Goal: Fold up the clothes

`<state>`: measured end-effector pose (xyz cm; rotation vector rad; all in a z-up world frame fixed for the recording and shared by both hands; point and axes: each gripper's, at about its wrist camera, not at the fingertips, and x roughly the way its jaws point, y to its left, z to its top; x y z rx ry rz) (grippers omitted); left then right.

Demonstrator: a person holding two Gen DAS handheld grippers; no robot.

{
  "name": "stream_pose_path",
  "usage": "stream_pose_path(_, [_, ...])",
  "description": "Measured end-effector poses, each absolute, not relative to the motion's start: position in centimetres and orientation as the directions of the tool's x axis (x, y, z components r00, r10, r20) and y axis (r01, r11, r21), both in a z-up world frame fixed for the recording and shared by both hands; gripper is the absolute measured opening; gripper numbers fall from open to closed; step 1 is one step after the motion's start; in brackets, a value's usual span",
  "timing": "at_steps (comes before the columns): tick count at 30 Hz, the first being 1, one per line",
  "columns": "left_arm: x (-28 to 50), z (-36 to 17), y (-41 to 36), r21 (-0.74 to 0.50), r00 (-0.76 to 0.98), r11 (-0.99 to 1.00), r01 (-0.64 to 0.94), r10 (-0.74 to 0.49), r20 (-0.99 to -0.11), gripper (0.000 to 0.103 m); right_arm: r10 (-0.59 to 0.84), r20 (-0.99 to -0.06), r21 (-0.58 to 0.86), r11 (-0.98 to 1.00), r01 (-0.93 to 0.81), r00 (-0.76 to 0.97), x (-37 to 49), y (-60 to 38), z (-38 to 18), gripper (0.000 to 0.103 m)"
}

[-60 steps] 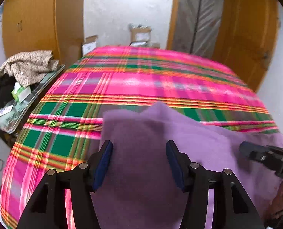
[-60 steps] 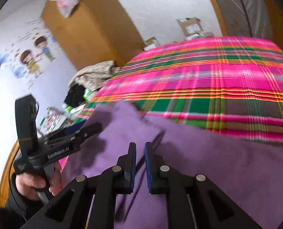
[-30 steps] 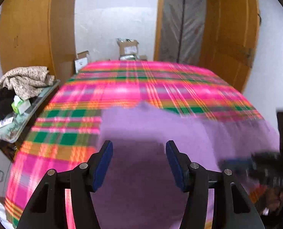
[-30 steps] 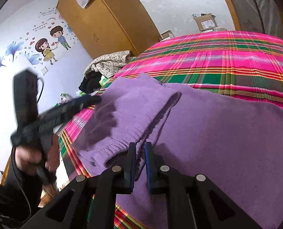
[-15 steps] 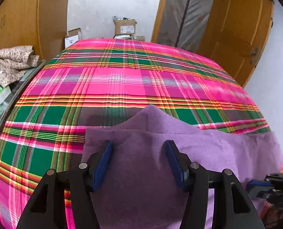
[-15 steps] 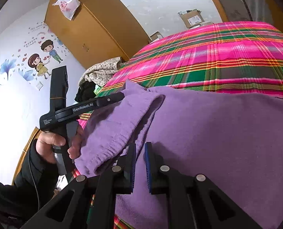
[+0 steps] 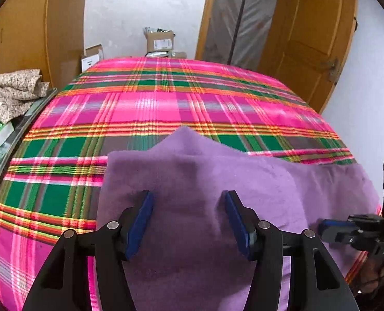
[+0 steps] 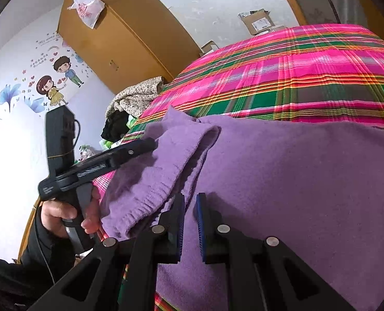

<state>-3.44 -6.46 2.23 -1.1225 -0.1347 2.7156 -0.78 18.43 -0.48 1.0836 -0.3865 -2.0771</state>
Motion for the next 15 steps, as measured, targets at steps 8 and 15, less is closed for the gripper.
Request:
stream_pose_path(8, [-3.9, 1.7, -6.0, -0.164, -0.677, -0.980, -0.113, 0.197, -0.709, 0.059, -0.740, -0.571, 0.579, -0.671, 0.464, -0.356, -1.0, 18.7, -0.7, 0.011])
stream_pose_path(15, [1.3, 2.3, -5.0, -0.154, -0.707, -0.977, -0.149, 0.214, -0.674, 0.060, -0.749, -0.554, 0.595, -0.661, 0.457, -0.363, -1.3, 19.0, -0.7, 0.011])
